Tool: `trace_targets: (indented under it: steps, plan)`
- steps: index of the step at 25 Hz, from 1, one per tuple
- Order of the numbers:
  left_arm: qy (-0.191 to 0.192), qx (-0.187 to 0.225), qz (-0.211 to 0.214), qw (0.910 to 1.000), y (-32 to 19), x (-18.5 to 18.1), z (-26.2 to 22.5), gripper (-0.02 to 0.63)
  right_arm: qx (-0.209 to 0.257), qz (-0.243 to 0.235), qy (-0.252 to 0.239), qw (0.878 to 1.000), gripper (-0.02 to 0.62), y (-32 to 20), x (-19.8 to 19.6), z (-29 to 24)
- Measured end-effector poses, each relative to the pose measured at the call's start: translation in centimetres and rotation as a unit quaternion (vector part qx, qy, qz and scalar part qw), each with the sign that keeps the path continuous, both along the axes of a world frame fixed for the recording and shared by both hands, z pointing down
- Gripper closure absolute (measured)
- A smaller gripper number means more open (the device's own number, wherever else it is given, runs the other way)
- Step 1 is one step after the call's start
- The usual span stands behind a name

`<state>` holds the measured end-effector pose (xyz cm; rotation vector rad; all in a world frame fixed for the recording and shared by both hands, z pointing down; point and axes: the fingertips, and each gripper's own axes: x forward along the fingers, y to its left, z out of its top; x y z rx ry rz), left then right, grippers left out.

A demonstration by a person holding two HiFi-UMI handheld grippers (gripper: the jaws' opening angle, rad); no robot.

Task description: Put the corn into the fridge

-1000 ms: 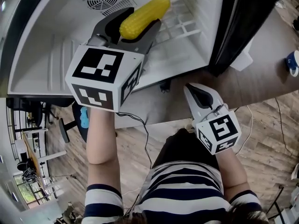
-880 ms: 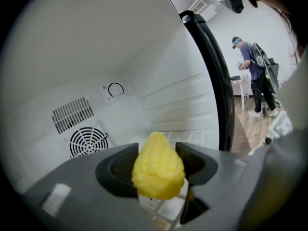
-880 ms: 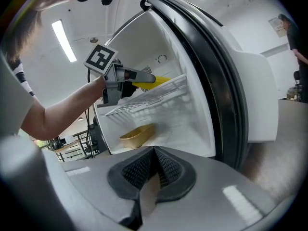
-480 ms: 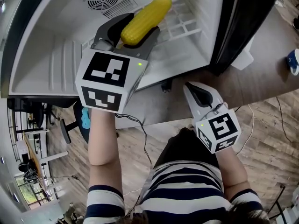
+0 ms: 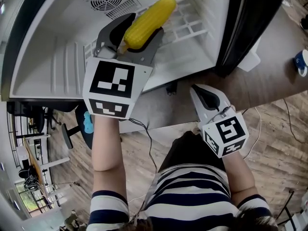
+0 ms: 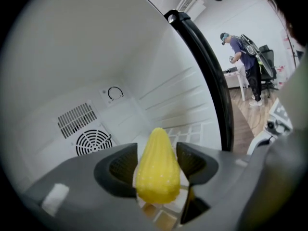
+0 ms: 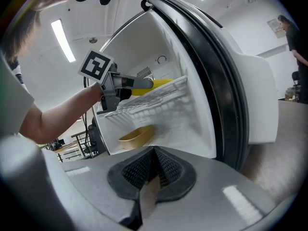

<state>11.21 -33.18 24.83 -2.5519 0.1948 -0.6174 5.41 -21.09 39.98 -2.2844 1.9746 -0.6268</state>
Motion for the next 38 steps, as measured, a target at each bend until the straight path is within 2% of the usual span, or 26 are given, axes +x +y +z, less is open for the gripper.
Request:
trace_targets:
  steps: [5,13,19,24,28,34,38]
  plan:
    - [0.016,-0.015,0.004,0.9998,0.0,-0.5,-0.9,0.606,0.001,-0.008,0.006,1.000,0.603,-0.3,-0.1,-0.6]
    - [0.030,-0.043,-0.031,0.9982,-1.4,-2.3,-0.6,0.606,-0.001,-0.027,0.021,0.999,0.603,-0.5,0.2,-2.1]
    - [0.065,-0.063,-0.058,0.9942,-1.1,-4.1,-2.0,0.606,-0.005,-0.042,0.032,0.999,0.603,0.0,0.3,-3.4]
    - [0.098,-0.082,-0.093,0.9875,-0.4,-6.1,-3.4,0.606,-0.008,-0.062,0.045,0.997,0.603,0.5,0.3,-4.9]
    - [0.110,-0.099,-0.116,0.9822,0.3,-7.7,-3.3,0.606,-0.008,-0.075,0.052,0.996,0.603,0.5,0.2,-5.8]
    - [0.142,-0.125,-0.147,0.9709,1.4,-10.1,-3.3,0.606,-0.006,-0.096,0.061,0.993,0.603,0.4,-0.3,-7.0]
    - [0.160,-0.156,-0.166,0.9605,2.3,-11.8,-2.6,0.606,-0.003,-0.102,0.068,0.992,0.603,0.5,-0.4,-7.4]
